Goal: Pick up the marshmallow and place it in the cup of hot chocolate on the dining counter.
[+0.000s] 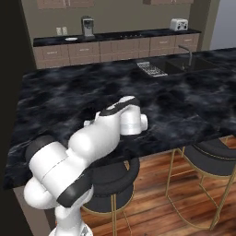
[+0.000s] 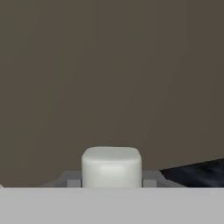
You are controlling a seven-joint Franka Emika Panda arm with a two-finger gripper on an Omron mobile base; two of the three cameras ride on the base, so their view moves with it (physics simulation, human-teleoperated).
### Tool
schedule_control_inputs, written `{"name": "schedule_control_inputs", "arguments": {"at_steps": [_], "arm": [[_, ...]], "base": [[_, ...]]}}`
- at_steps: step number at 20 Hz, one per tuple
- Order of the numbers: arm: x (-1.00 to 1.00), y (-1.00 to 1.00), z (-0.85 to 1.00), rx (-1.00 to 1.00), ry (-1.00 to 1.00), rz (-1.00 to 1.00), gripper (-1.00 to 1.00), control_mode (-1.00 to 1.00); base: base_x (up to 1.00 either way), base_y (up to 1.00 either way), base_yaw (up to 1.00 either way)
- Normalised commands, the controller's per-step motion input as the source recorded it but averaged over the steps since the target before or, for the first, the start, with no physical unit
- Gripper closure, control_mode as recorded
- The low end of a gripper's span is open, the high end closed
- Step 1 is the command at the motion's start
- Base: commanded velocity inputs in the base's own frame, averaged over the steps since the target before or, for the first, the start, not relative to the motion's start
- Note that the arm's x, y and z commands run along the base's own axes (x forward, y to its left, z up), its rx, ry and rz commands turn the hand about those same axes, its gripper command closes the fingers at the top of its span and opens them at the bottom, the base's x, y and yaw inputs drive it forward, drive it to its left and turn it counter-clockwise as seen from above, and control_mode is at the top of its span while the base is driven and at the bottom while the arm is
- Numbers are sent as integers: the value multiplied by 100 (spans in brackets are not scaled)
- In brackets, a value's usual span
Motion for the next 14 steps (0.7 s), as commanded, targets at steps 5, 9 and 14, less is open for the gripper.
{"name": "schedule_control_inputs", "arguments": {"at_steps": [5, 9, 14], "arm": [[0, -3, -29, 0, 0, 0, 100, -100], [2, 0, -31, -1, 5, 0, 100, -100], [5, -5, -27, 0, 7, 0, 100, -100]], "base": [[0, 0, 0], [0, 0, 0], [0, 0, 0]]}}
